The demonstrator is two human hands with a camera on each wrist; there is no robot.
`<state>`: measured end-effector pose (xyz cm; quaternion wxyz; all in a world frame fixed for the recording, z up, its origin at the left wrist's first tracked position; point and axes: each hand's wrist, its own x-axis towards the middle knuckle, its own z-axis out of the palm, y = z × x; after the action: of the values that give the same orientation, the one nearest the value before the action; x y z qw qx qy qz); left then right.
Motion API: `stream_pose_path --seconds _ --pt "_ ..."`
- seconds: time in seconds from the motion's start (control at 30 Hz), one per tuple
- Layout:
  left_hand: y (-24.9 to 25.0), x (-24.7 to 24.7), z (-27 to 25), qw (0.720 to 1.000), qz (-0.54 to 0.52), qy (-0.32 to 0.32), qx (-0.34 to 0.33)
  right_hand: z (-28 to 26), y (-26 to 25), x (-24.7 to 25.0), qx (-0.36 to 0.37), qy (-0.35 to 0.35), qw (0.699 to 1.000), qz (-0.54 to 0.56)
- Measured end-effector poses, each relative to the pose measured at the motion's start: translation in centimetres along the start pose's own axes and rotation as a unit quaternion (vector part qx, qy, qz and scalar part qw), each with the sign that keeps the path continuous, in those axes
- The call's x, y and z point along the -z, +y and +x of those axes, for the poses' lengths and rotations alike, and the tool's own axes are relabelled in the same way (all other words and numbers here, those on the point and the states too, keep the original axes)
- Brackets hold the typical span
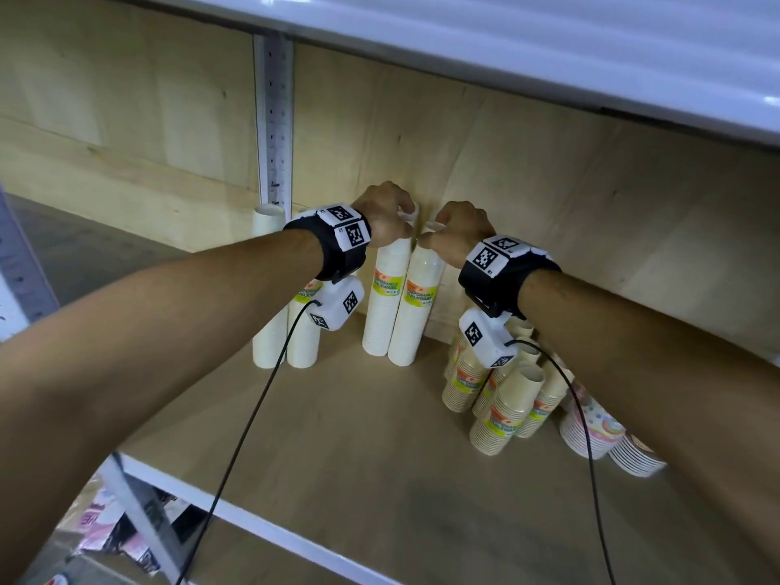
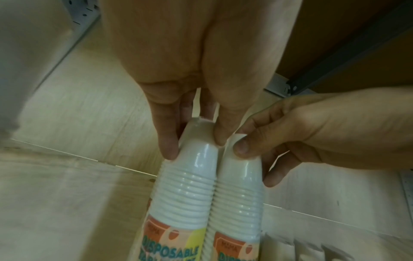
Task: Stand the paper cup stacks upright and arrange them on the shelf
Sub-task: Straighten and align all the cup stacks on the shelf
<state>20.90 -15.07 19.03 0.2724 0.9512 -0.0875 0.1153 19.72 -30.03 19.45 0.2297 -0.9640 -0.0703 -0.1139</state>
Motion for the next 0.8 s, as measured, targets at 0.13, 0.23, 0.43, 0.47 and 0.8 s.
stream_pose_path --seconds 0.13,0.23,0.43,0.47,0.8 --pt "0.0 0.4 -0.1 1.000 -0.007 0.003 0.003 0.0 0.1 -0.1 0.007 -0.003 1.000 -0.009" --pt "0.1 1.1 -0.4 1.000 -0.011 0.004 0.004 0.1 0.0 0.2 0.005 -0.003 1.000 -0.008" --pt "0.2 4.1 -1.4 0.999 -0.027 0.018 0.016 0.1 -1.9 1.9 0.033 0.029 0.999 0.002" --pt "0.2 4.8 -1.6 0.999 -0.025 0.026 0.017 0.1 -2.4 2.0 0.039 0.037 0.999 0.007" --pt "-2.9 10.9 -4.8 0.995 0.012 0.082 0.060 -1.0 -8.7 0.4 0.123 0.010 0.991 0.053"
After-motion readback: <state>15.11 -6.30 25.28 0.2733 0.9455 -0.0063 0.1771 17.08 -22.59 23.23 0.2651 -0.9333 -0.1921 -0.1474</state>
